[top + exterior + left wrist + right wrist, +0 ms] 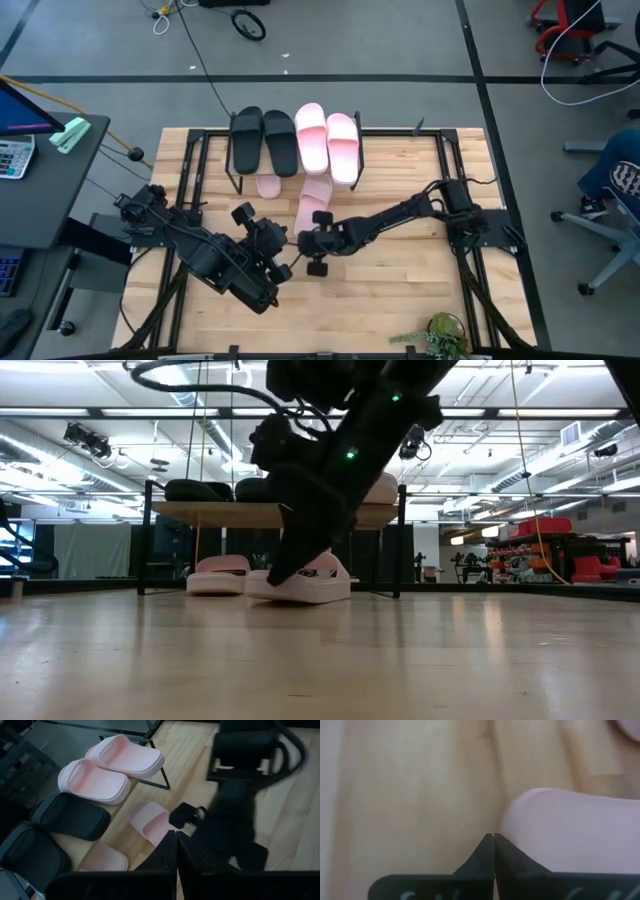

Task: Pick and place slides into the shelf
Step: Put the pink slipper under the shelf, then adjust the shelf

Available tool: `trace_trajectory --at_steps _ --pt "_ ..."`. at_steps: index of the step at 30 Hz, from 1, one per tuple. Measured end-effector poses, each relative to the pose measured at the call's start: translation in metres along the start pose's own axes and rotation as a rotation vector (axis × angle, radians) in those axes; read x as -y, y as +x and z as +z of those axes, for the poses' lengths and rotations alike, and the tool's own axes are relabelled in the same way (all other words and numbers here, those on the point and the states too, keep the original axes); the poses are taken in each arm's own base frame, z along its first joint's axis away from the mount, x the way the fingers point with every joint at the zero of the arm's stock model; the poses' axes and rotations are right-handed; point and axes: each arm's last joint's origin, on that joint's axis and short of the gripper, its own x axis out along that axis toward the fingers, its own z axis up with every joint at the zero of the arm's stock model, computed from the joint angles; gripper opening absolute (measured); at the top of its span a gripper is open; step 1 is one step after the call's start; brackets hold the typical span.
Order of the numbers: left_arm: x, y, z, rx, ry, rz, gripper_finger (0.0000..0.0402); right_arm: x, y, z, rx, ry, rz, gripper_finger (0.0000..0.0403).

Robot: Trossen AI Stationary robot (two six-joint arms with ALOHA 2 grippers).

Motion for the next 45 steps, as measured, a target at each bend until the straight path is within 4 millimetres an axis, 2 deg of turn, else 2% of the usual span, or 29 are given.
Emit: trace_trajectory --at_steps 5,10,17,21,24,27,31,36,40,43,45 --pt "0.002 0.002 -0.001 -0.005 0.011 0.006 0.0015 0.041 0.005 0.006 -0.018 0.071 -0.068 0.0" --pt "0.002 0.001 -0.001 -0.006 0.01 0.005 0.0005 0.075 0.011 0.001 -0.112 0.086 -0.125 0.0" --pt "0.001 0.003 -0.001 -0.006 -0.029 0.01 0.0012 0.111 0.015 0.0 -0.142 0.092 -0.186 0.0" --pt "0.001 0.003 -0.001 -0.006 -0.068 0.011 0.0005 0.121 0.015 -0.004 -0.18 0.095 -0.199 0.0" --pt "0.003 0.007 -0.005 -0.012 -0.087 0.026 0.001 0.117 0.013 -0.007 -0.216 0.06 -0.201 0.0" --pt "0.007 0.019 -0.015 -0.034 -0.092 0.067 0.0007 0.104 0.008 -0.01 -0.253 -0.006 -0.232 0.0" --pt "0.01 0.047 -0.039 -0.083 -0.089 0.168 0.0006 0.077 -0.008 -0.011 -0.273 -0.089 -0.258 0.0" --pt "0.007 0.085 -0.07 -0.131 -0.167 0.302 0.0004 0.043 -0.029 -0.014 -0.279 -0.187 -0.28 0.0" --pt "0.006 0.094 -0.084 -0.159 -0.159 0.34 0.0005 0.018 -0.057 -0.008 -0.198 -0.243 -0.274 0.0" --pt "0.0 0.094 -0.084 -0.17 -0.177 0.351 0.0003 0.005 -0.081 -0.009 -0.187 -0.252 -0.26 0.0" --pt "-0.013 0.089 -0.08 -0.173 -0.218 0.349 0.0004 -0.003 -0.102 -0.009 -0.154 -0.229 -0.264 0.0"
